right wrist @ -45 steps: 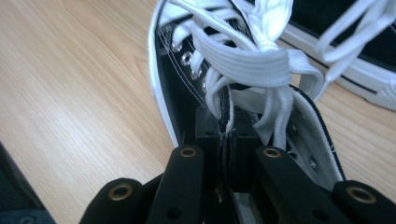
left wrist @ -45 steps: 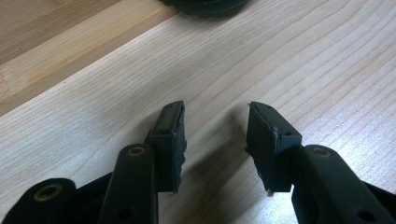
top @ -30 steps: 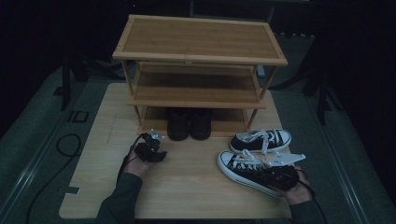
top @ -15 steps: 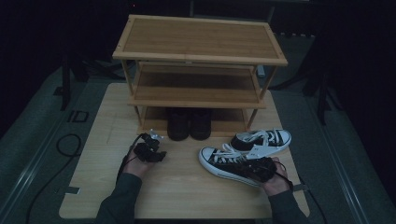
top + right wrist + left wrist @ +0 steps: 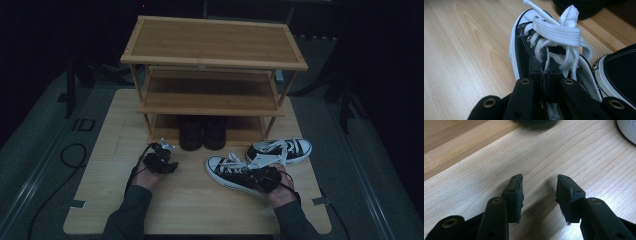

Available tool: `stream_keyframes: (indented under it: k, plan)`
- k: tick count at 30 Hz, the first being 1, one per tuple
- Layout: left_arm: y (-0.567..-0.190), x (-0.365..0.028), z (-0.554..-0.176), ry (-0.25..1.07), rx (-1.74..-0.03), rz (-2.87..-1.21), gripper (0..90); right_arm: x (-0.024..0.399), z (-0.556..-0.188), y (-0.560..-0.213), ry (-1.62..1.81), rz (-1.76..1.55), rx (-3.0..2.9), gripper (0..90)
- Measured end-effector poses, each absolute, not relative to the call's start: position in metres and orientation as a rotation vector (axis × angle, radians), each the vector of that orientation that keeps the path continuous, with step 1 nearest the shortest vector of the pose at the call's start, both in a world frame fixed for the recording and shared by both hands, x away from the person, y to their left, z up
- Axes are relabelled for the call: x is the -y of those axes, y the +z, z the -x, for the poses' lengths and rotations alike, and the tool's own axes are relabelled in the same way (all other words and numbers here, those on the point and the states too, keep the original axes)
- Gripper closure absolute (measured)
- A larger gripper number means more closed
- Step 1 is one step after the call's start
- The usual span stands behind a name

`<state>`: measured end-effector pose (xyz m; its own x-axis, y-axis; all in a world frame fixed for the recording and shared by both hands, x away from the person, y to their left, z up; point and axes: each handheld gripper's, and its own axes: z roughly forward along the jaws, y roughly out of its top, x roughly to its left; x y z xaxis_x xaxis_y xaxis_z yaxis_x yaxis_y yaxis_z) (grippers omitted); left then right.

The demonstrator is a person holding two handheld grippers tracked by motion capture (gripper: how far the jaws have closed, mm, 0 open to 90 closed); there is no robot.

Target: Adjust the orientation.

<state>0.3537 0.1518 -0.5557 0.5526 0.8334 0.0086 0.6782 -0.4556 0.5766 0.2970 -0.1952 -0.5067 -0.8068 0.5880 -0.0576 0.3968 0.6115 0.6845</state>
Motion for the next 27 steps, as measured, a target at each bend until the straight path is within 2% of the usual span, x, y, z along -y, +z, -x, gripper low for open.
stream_keyframes:
  k: [21,27]
  plan:
    - [-0.556,-0.148,-0.355,0.394,-1.207,-2.271,57.0,0.176,-0.285,-0.506,0.885,-0.701,-2.726,81.2]
    - [-0.556,-0.148,-0.355,0.394,-1.207,-2.269,56.9,0.168,-0.282,-0.508,0.964,-0.693,-2.734,83.7]
